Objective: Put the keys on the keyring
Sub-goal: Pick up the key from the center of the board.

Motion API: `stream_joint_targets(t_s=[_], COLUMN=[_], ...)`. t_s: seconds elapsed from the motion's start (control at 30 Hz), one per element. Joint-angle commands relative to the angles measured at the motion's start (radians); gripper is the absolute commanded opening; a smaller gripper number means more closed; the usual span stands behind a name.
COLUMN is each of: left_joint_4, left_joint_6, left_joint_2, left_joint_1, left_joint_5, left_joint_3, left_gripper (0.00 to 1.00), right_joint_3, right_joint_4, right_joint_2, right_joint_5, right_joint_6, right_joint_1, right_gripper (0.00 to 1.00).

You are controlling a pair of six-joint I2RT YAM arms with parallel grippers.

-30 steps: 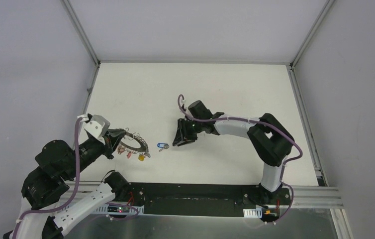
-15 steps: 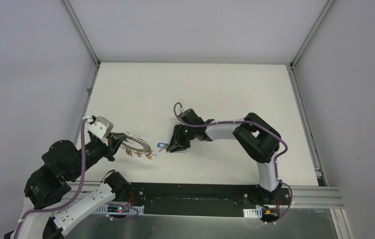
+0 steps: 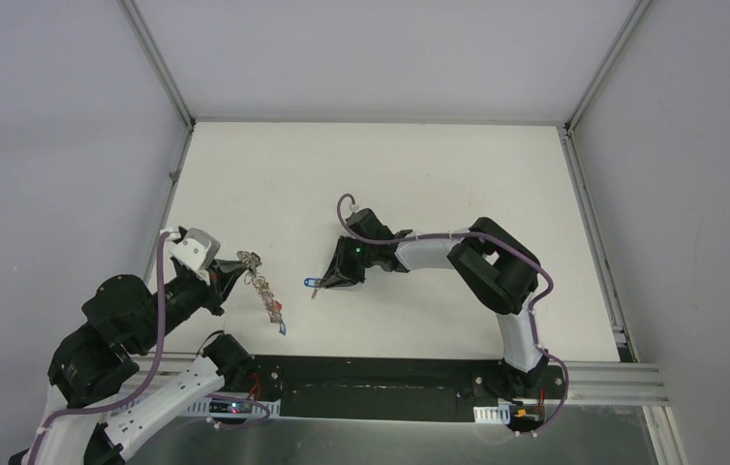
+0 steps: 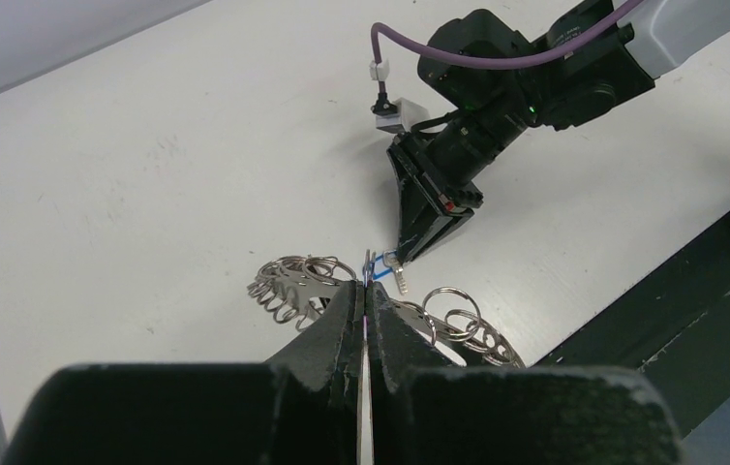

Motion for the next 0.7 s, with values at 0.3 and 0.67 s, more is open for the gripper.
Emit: stream_joint_targets(t_s=[0.3, 0.67], left_joint_4=[0.053, 0.053], left_joint_6=[-0.006, -0.001], left_joint_2=[-0.014, 0.022], left_joint_1=[-0.011, -0.011], left_joint_5=[-0.005, 0.053], left_joint_3=[-0.01, -0.015], left_gripper=[0.0, 0.0], right_joint_3=[0.098, 0.137], right_joint_4=[-0.121, -0.302], right_joint_2=[0.046, -0.099], right_joint_5=[0.066, 0.097], right_joint_6=[-0.127, -0.414], right_joint_1=[0.005, 0.003], right_gripper=[0.08, 0.0])
